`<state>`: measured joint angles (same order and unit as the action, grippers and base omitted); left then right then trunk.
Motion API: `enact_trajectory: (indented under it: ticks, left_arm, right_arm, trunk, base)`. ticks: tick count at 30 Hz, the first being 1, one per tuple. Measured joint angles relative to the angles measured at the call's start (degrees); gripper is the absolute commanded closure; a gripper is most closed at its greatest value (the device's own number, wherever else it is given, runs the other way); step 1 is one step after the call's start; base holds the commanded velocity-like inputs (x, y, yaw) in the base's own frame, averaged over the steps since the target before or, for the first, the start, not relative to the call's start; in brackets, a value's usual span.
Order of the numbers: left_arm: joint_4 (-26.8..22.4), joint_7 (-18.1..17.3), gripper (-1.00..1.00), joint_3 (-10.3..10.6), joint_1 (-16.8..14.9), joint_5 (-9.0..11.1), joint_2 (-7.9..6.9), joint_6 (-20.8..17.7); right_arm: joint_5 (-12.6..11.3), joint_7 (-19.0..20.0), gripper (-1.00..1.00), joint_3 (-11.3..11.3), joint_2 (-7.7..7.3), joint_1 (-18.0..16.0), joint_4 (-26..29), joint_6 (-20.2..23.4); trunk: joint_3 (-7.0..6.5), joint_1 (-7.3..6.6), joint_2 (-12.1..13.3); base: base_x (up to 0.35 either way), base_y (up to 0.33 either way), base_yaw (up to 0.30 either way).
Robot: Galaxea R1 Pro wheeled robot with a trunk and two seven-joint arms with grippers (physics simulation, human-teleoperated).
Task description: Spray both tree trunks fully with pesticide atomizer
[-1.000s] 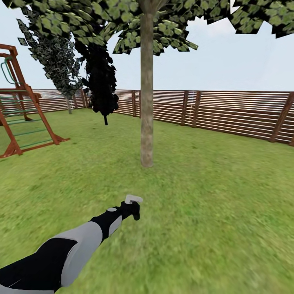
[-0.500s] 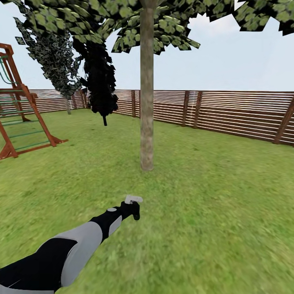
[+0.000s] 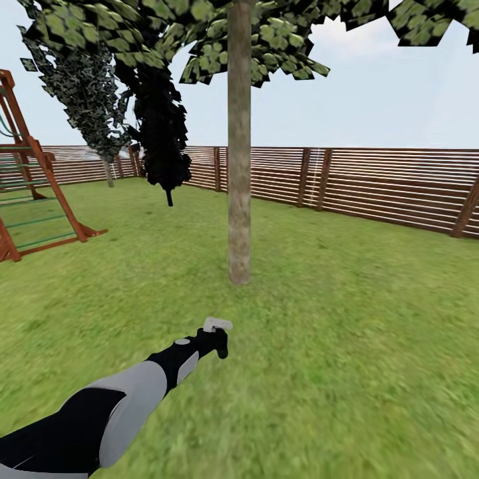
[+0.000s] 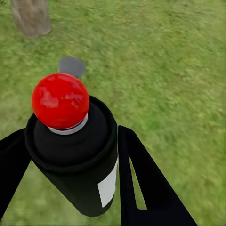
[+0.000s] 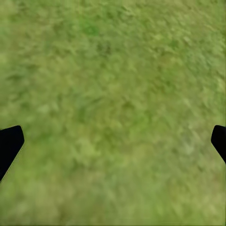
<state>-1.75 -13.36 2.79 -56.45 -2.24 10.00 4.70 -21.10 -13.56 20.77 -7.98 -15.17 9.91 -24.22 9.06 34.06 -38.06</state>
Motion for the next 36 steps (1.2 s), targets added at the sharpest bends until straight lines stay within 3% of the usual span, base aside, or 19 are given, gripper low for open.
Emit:
enact_trajectory:
  ticks: [25, 36]
  left_arm:
    - [0.0, 0.0, 1.00, 0.1, 0.0, 0.0, 0.00, 0.0]
    - [0.0, -0.1, 1.00, 0.0, 0.0, 0.0, 0.00, 0.2]
  right_arm:
    - [0.0, 0.0, -1.00, 0.0, 0.00, 0.0, 0.0, 0.0]
    - [0.0, 0.0, -1.00, -0.1, -0.07, 0.0, 0.0, 0.0]
  trunk:
    - [0.00, 0.00, 0.0]
    - [0.00, 0.01, 0.0]
  base:
    - [0.339, 0.020, 0.000]
    - [0.145, -0.006, 0.000]
